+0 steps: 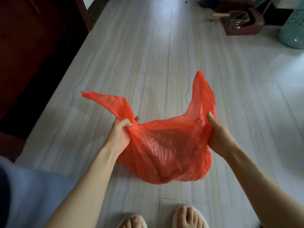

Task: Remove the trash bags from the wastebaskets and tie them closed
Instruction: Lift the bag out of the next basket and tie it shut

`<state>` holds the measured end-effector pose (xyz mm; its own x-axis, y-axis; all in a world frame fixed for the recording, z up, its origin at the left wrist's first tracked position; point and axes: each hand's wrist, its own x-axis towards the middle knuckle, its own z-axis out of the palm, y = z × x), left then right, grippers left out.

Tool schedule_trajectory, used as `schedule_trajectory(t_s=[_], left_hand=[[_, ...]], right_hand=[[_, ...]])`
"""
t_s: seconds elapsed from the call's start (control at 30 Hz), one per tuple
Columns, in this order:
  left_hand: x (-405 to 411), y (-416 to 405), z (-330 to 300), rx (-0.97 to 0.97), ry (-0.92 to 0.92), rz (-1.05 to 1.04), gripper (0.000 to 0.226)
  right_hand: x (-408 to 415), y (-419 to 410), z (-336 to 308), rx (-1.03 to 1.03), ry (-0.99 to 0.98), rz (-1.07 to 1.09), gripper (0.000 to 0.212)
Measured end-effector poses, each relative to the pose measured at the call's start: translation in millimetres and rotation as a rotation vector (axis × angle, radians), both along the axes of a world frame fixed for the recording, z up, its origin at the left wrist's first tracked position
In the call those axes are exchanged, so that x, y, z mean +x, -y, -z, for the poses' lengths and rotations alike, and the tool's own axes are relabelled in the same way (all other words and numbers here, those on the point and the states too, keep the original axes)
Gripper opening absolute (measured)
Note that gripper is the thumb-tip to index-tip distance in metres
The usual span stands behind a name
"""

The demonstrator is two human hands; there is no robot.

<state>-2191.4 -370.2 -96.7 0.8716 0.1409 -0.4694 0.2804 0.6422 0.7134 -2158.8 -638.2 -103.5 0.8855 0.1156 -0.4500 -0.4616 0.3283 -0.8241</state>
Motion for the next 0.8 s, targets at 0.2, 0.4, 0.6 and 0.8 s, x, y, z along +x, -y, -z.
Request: schedule_trajectory(t_s=[0.2, 0.4, 0.6, 0.8], left_hand=[[-22.8, -1.8, 20.9, 0.490, -0.057, 0.141, 0.021], [-22.4, 24.1, -4.4, 0.423, 0.064, 0.021, 0.041], [-7.3, 41.1, -19.3, 0.115, -0.136, -0.090, 0.042], [-19.7, 38.0, -4.7, 0.026, -0.177, 0.132, 0.023]], right_hand=[[-9.3, 9.5, -6.7, -0.263, 0.048, -0.401, 0.031], [-22.4, -30.1, -5.6, -0.441, 0.286, 0.022, 0.029], [-23.7, -49.4, 0.7, -0.387, -0.086, 0.297, 0.026], [-27.0, -58.3, -12.1, 0.053, -0.112, 0.205, 0.039]])
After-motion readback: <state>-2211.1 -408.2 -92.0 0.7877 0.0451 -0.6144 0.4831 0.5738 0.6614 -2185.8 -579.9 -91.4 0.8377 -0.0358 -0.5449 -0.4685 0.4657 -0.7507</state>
